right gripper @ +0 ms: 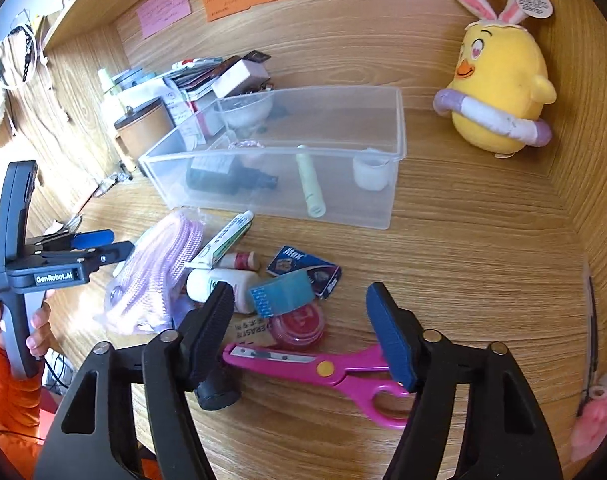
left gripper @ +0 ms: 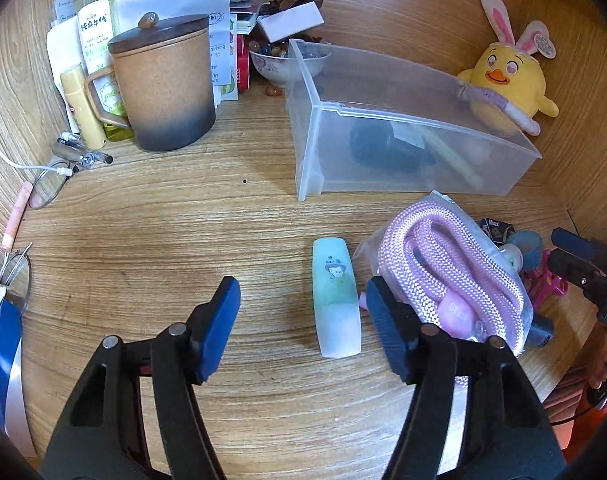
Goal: Organize objects
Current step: 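Grasp the white-and-teal bottle with the left tool, then place the bottle in the box with left tool while right tool drops blue tape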
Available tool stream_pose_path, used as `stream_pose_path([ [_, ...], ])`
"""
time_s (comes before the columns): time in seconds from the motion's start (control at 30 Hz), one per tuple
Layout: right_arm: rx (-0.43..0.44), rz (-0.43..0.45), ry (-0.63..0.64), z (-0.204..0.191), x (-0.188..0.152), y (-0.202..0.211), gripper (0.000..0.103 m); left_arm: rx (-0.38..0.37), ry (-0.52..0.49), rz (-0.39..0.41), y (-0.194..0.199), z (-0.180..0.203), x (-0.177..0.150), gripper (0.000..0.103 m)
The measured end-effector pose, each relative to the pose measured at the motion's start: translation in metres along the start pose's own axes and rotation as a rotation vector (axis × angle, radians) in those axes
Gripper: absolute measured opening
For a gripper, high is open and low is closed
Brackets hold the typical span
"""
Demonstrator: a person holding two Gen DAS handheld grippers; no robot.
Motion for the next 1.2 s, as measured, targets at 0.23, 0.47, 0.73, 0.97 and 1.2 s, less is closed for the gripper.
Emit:
stream_pose_path([
  [0.23,0.014,-0.040,0.029,-0.006,0.003,-0.017,0.049,0.001,-0.026,-0.009,0.001,0.000,-0.009,0.058],
  [0.47,0.015,-0.071,0.019,-0.002,0.006,-0.031,0.044,0.053,-0.080,0.004,-0.009,0.011,-0.003,0.046],
  [0.73,0.020,-0.060,0.017,-0.002,0.008,-0.031,0.038,0.066,-0.085,0.027,-0.011,0.013,0.002,0.024],
  [0.97,0.016,-0.005,0.001,0.000,0.017,-0.012,0.038,0.040,-0.042,0.062,0.004,0.003,0.010,0.024],
  [1.2,0.008,0.086,0.011,-0.003,0.038,0.010,0.038,0.001,-0.009,0.165,0.031,0.010,0.035,0.024],
])
Point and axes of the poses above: each gripper's, at about its wrist camera, not at the fingertips, and y roughly against the way its jaws point, z to its right, x to its top, the point moved 2 cm from there along -y, roughly the way its jaws point, and after that the axes turned 11 degrees about x, right-handed, at the moved point
